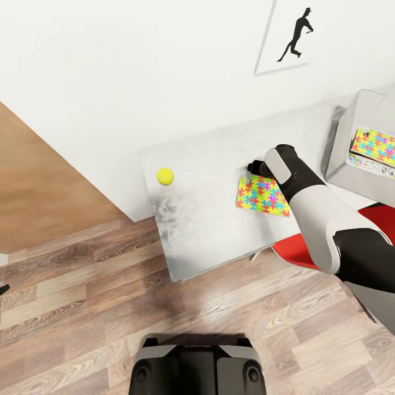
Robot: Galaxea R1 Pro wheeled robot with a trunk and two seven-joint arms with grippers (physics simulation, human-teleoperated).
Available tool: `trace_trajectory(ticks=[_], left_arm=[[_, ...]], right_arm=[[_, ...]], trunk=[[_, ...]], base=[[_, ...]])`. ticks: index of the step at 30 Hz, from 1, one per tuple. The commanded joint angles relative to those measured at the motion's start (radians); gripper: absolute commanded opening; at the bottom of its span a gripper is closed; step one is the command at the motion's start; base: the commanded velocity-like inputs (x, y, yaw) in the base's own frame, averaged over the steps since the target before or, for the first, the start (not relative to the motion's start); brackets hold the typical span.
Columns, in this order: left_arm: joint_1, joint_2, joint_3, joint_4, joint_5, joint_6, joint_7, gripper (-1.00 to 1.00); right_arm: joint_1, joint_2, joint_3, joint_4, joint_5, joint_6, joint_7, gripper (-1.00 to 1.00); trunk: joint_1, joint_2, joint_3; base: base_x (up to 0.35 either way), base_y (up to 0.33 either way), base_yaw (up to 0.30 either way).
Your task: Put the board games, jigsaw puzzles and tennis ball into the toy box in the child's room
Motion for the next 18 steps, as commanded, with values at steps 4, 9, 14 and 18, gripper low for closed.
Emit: trace_trajectory(ticks=[4, 9, 14, 18], left_arm=[[0.000, 0.000, 0.000, 0.000, -0.001, 0.011, -0.004, 1.00], [0.000, 0.000, 0.000, 0.000, -0.001, 0.011, -0.004, 1.00], [0.000, 0.000, 0.000, 0.000, -0.001, 0.011, -0.004, 1.00], [0.000, 0.000, 0.000, 0.000, -0.001, 0.011, -0.004, 1.00]], right_arm=[[0.000, -0.001, 0.007, 0.040, -0.025, 0.002, -0.009, 1.00], [0.000, -0.001, 0.007, 0.040, -0.026, 0.002, -0.009, 1.00], [0.000, -0.001, 0.006, 0.040, -0.026, 0.003, -0.009, 1.00], [0.000, -0.001, 0.007, 0.040, -0.026, 0.003, -0.009, 1.00]], trunk=[[0.000, -0.001, -0.001], [0.000, -0.001, -0.001], [0.000, -0.001, -0.001], [0.000, -0.001, -0.001]], base=[[-0.188, 0.007, 0.000], [-0.101, 0.001, 0.000], [-0.176, 0.000, 0.000], [-0.118, 0.025, 0.000]])
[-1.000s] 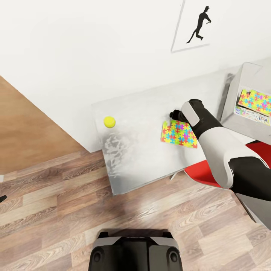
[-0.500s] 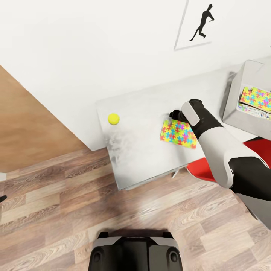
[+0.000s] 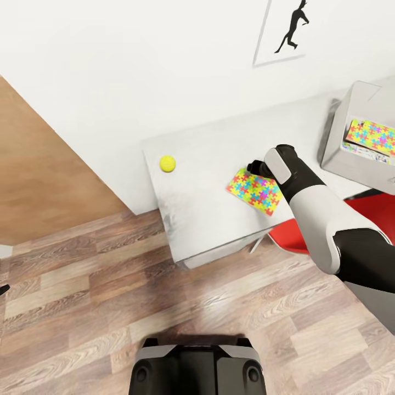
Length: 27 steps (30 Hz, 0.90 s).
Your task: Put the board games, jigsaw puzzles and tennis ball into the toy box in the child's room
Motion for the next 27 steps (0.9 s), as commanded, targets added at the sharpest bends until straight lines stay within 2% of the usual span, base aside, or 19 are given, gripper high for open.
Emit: trace_trajectory(ticks=[1, 14, 27], left_arm=[[0.000, 0.000, 0.000, 0.000, -0.001, 0.011, -0.004, 1.00], [0.000, 0.000, 0.000, 0.000, -0.001, 0.011, -0.004, 1.00], [0.000, 0.000, 0.000, 0.000, -0.001, 0.011, -0.004, 1.00]], right_arm=[[0.000, -0.001, 0.007, 0.040, -0.021, 0.003, -0.009, 1.00], [0.000, -0.001, 0.006, 0.040, -0.021, 0.003, -0.009, 1.00], [0.000, 0.000, 0.007, 0.041, -0.021, 0.006, -0.009, 1.00]], trunk=[[0.000, -0.001, -0.001], [0.000, -0.001, -0.001], [0.000, -0.001, -0.001]], base=[[-0.198, 0.085, 0.000], [-0.101, 0.060, 0.000], [-0.034, 0.094, 0.000]])
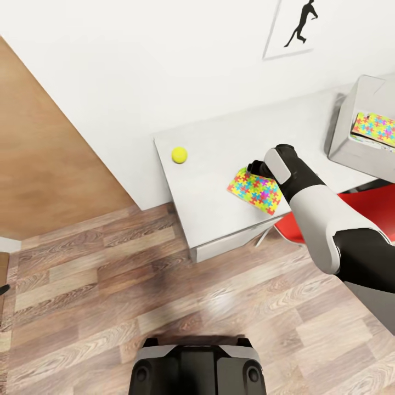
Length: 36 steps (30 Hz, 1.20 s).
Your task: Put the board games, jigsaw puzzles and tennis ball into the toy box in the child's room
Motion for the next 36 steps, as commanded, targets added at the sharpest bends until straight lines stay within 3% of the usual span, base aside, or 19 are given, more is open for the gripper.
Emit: trace_trajectory(ticks=[1, 36], left_arm=[[-0.001, 0.000, 0.000, 0.000, -0.002, 0.011, -0.005, 1.00], [-0.001, 0.000, 0.000, 0.000, -0.002, 0.011, -0.005, 1.00]], right_arm=[[0.000, 0.000, 0.006, 0.043, -0.038, -0.002, -0.008, 1.00], [0.000, 0.000, 0.005, 0.043, -0.038, -0.002, -0.008, 1.00]], trunk=[[0.001, -0.001, -0.001], [0.001, -0.001, -0.001]], base=[[-0.062, 0.186, 0.000], [-0.053, 0.051, 0.000]])
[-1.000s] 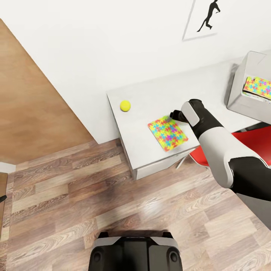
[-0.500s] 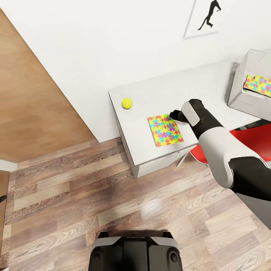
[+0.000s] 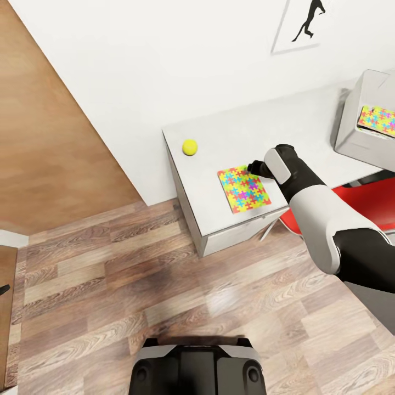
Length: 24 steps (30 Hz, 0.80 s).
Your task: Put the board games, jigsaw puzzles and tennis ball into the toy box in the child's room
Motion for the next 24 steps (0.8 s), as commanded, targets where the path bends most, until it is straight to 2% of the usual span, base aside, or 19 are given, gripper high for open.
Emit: trace_trajectory(ticks=[1, 20, 24], left_arm=[[-0.001, 0.000, 0.000, 0.000, -0.001, 0.011, -0.004, 1.00], [-0.001, 0.000, -0.001, 0.000, -0.001, 0.011, -0.004, 1.00], [-0.001, 0.000, -0.001, 0.000, -0.001, 0.011, -0.004, 1.00]], right_arm=[[0.000, 0.000, 0.005, 0.043, -0.038, -0.003, -0.006, 1.00], [0.000, 0.000, 0.007, 0.043, -0.038, -0.001, -0.006, 1.00], [0.000, 0.001, 0.006, 0.043, -0.039, 0.025, -0.005, 1.00]], trunk=[[0.001, -0.001, -0.001], [0.001, -0.001, -0.001], [0.001, -0.001, -0.001]], base=[[-0.001, 0.015, 0.000], [-0.042, 0.075, 0.000], [-0.004, 0.008, 0.000]])
